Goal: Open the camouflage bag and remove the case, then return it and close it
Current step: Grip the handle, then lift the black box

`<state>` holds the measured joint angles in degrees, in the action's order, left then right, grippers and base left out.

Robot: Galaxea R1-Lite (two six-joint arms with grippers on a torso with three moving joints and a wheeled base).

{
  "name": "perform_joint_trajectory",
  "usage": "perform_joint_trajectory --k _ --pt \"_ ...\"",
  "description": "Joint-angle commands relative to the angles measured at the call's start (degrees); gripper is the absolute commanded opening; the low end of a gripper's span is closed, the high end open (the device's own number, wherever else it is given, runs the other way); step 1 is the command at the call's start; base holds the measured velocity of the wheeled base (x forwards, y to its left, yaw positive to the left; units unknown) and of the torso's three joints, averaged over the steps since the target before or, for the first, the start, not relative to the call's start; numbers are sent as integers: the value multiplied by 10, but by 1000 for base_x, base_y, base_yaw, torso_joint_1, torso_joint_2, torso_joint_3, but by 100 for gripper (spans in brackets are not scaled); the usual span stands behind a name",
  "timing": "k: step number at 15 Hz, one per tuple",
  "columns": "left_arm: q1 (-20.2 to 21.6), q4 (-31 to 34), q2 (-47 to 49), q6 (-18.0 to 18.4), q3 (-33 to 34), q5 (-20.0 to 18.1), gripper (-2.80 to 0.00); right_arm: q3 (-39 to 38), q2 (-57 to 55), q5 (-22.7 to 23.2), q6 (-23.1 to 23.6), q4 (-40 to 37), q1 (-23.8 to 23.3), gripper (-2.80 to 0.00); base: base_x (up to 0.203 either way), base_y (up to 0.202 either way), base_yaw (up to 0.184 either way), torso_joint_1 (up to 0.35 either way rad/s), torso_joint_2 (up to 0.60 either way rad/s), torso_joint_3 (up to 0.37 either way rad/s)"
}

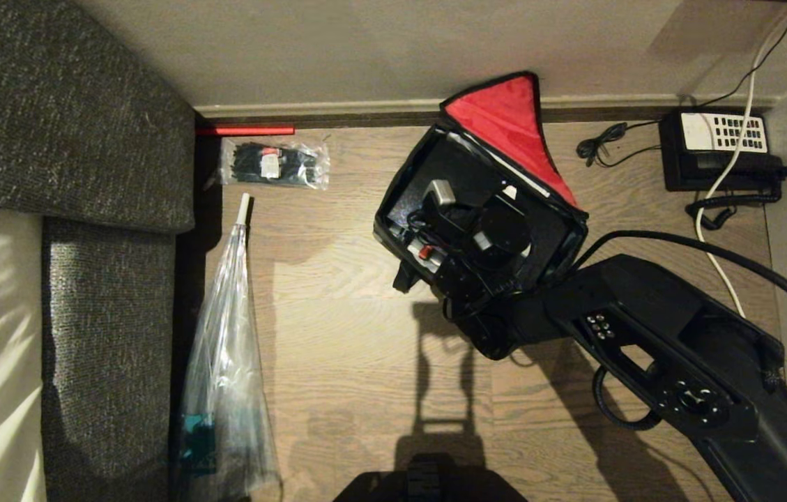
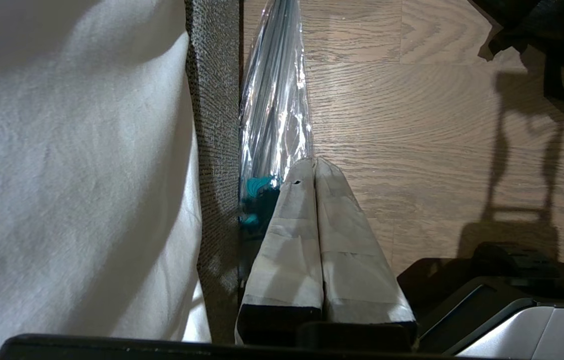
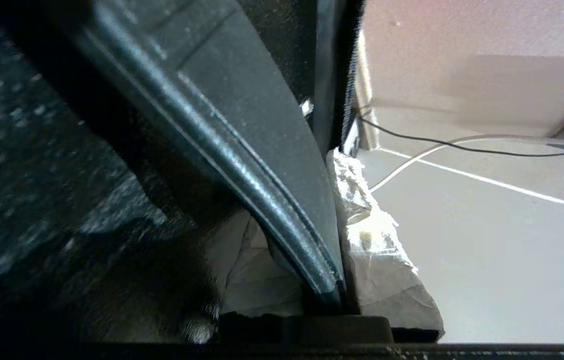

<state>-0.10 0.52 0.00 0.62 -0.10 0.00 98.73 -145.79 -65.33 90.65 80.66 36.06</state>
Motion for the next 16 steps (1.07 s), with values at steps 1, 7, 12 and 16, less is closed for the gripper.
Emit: perform_joint_trajectory --k 1,7,12,16 --pt "0 0 0 1 0 0 -280 -19 43 -5 13 4 29 -280 0 0 0 0 0 0" --pt "0 0 0 0 0 0 -280 -50 110 -5 57 3 60 -280 0 0 0 0 0 0" --pt "0 0 0 0 0 0 -280 -68 174 -5 62 -32 60 -280 0 0 0 0 0 0" --pt "0 0 0 0 0 0 -280 -72 211 -5 62 -56 69 -280 0 0 0 0 0 0"
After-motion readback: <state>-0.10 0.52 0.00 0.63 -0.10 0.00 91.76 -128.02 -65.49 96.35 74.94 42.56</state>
